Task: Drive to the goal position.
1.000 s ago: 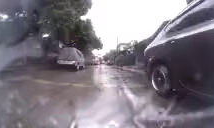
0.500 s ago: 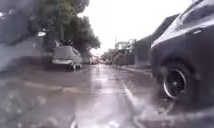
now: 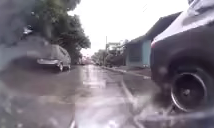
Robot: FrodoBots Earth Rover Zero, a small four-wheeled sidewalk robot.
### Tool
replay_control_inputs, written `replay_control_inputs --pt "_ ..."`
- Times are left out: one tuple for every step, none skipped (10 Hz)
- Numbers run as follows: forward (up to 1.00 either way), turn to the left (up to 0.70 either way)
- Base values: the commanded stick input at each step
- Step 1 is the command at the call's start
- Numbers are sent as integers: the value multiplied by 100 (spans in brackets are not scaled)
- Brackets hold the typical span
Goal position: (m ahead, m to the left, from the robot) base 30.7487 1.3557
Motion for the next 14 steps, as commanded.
replay_control_inputs --pt "100 0" --pt "100 0" --pt "100 0" --pt "100 0" --pt "100 0" --pt "100 0" --pt "100 0" --pt "100 0" --pt "100 0" --pt "100 0" --pt "100 0" --pt "100 0" --pt "100 0" --pt "100 0"
